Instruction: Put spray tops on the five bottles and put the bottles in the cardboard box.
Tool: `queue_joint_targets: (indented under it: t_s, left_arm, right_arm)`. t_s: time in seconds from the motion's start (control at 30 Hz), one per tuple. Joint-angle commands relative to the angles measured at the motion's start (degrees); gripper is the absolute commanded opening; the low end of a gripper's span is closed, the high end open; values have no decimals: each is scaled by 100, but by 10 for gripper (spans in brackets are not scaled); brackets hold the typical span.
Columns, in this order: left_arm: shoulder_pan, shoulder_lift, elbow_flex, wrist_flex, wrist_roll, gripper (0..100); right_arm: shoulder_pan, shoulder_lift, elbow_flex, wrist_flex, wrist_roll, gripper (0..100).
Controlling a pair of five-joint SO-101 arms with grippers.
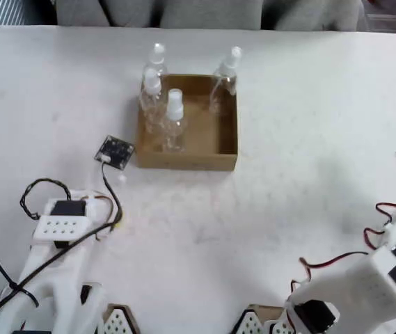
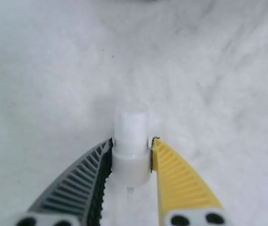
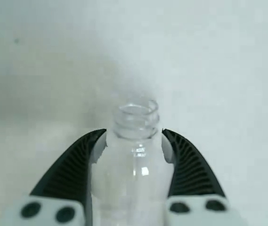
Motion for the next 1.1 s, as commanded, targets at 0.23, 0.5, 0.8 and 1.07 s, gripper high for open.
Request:
queue_joint_targets:
  t_s: [0.23, 0.5, 0.8, 1.07]
  left_arm:
    - [13, -171, -35, -53, -53, 50]
    - [13, -171, -35, -53, -53, 50]
    - [13, -171, -35, -44, -53, 50]
    - [13, -171, -35, -44, -53, 49]
  right_arm:
    - [-84, -1235, -220, 1042, -4527, 21]
    - [-1305, -980, -26, 1103, -5310, 17]
    - [-2387, -989, -26, -1007, -5345, 17]
    - [-3099, -1165, -35, -2686, -5363, 17]
